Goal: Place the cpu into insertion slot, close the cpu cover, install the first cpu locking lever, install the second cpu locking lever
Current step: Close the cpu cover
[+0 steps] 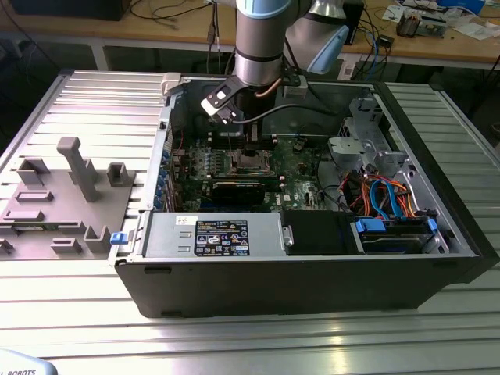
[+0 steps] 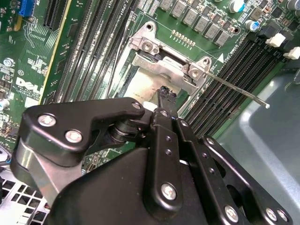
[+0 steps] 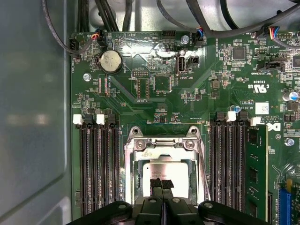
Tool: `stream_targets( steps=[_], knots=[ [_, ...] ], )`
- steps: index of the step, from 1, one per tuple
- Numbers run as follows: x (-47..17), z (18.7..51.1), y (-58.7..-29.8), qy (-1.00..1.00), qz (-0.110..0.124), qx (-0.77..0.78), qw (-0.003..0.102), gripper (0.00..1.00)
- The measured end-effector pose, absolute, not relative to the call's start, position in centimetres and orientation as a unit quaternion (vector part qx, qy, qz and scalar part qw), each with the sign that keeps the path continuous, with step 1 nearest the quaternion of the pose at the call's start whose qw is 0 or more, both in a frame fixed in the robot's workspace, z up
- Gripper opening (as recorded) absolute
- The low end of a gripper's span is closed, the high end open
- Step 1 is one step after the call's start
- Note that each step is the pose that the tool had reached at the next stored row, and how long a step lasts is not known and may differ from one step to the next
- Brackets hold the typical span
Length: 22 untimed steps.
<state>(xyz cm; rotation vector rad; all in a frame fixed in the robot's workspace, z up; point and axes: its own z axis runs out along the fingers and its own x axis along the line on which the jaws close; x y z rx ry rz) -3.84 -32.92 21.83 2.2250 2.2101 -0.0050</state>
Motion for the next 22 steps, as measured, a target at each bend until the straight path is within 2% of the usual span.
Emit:
stream_targets(
  steps=[16,18,22],
  knots=[
    [-4.9,20.7,-33.0,0.705,0.000,0.709,0.004,0.11],
    [-3.5,21.7,-33.1,0.705,-0.002,0.709,-0.003,0.11],
    [-3.3,22.1,-33.0,0.705,-0.002,0.710,-0.005,0.11]
  ],
)
